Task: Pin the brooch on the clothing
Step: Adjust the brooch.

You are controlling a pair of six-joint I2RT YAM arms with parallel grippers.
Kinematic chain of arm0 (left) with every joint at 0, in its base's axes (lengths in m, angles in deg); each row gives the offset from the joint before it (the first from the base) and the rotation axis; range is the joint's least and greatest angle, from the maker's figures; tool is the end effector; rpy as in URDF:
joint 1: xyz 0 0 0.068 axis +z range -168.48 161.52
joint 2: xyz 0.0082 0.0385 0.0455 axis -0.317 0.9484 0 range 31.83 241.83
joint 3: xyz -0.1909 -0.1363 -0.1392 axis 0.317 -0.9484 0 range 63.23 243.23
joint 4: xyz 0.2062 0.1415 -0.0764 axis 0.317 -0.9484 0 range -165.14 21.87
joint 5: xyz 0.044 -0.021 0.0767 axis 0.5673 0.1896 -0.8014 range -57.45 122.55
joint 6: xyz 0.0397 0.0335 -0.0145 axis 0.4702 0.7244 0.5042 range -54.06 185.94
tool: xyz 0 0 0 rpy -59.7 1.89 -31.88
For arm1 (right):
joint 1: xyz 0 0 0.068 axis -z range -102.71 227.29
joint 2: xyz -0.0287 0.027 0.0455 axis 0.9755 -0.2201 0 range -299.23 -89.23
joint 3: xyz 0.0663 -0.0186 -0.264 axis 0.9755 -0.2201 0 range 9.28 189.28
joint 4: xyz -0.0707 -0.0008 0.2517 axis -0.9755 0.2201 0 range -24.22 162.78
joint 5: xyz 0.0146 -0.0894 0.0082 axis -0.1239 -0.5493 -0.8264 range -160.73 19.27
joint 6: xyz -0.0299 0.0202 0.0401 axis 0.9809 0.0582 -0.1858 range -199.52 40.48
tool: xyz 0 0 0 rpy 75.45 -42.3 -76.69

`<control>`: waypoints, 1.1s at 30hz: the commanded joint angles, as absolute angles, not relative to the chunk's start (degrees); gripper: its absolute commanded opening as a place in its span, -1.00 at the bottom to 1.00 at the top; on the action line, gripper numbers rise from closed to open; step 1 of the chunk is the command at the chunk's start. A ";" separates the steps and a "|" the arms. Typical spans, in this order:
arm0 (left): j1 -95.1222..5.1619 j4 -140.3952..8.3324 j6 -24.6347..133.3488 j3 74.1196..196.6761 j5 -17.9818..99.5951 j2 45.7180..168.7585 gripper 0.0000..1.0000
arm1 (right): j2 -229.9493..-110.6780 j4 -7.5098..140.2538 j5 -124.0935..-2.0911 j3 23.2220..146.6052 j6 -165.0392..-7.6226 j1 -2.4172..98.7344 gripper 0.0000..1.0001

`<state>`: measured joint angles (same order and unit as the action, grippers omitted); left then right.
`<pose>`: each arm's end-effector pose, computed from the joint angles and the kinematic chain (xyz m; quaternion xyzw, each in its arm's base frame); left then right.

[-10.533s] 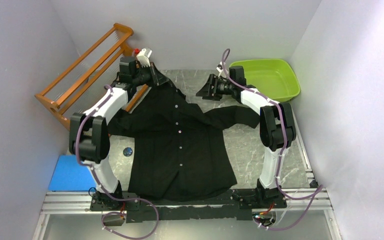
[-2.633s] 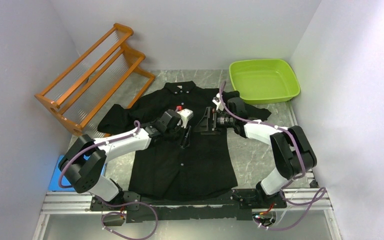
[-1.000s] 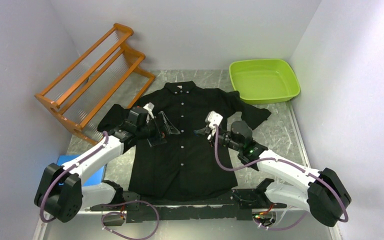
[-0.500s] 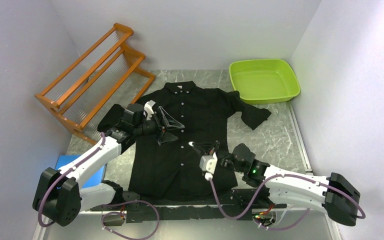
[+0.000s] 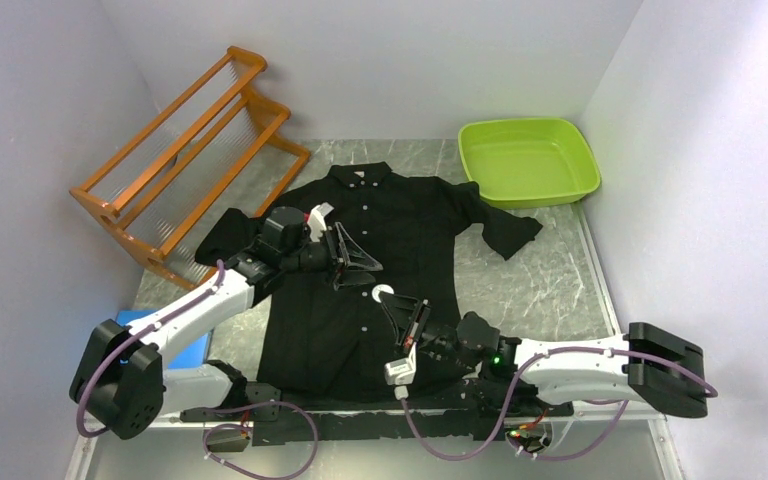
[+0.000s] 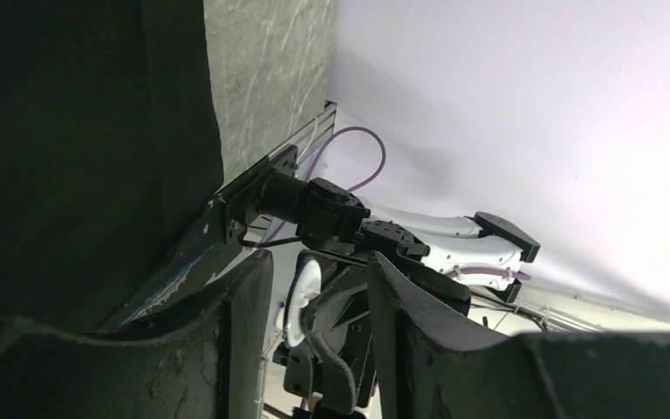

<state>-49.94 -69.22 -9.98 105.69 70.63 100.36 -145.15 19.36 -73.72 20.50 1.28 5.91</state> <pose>0.2110 -0.1546 0.2588 -0.1477 0.8110 -0.5620 0.0675 0.0649 0.1870 0.2058 -0.6712 0.1856 -0.0770 0.7135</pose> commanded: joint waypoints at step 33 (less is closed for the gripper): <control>-54.16 -55.09 -15.11 100.59 73.43 99.03 -0.76 | -147.54 11.15 -80.33 21.40 6.72 4.07 -1.00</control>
<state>-53.62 -59.64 -14.77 98.93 71.96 98.27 -148.13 15.04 -79.51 20.02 7.29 4.38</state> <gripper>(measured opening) 0.166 0.029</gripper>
